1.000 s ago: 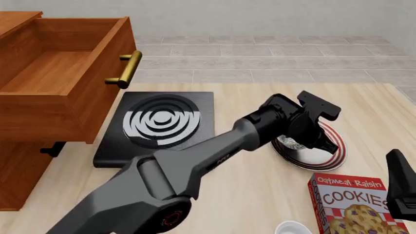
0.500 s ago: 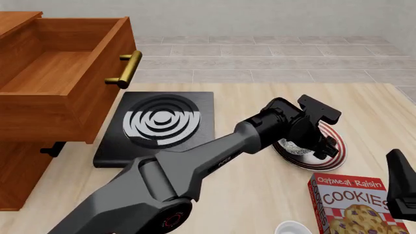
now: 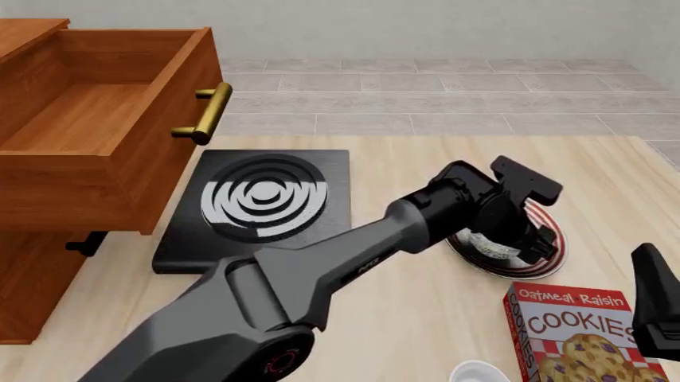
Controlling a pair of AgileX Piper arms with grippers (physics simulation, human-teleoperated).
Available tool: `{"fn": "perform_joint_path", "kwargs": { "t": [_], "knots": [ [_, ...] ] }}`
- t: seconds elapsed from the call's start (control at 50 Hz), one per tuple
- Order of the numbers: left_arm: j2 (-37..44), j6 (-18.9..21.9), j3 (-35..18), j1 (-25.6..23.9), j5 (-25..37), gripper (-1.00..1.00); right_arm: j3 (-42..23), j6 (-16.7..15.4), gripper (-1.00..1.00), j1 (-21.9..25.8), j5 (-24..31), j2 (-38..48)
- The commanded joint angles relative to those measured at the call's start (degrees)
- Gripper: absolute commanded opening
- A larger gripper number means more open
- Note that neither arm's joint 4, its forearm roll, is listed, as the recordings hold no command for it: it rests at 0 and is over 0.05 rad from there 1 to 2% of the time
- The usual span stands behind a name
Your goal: Pick the akita bowl in the top layer of the wooden cabinet and place it on the plate.
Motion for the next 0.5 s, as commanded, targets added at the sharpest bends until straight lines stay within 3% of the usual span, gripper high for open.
{"fn": "perform_joint_path", "kwargs": {
  "t": [0.02,0.24,0.5],
  "knots": [
    [-1.58,-0.19,1.29,-0.77,-0.45,1.00,-0.02,-0.06,1.00,0.05,-0.01,0.00],
    [0.89,-0.57,-8.47,-1.90,5.29,1.00,-0.02,-0.07,1.00,0.05,0.01,0.00],
    [1.26,-0.13,-12.63,-2.11,7.89,1.00,-0.04,-0.26,1.00,0.16,0.10,0.00]
  ]
}}
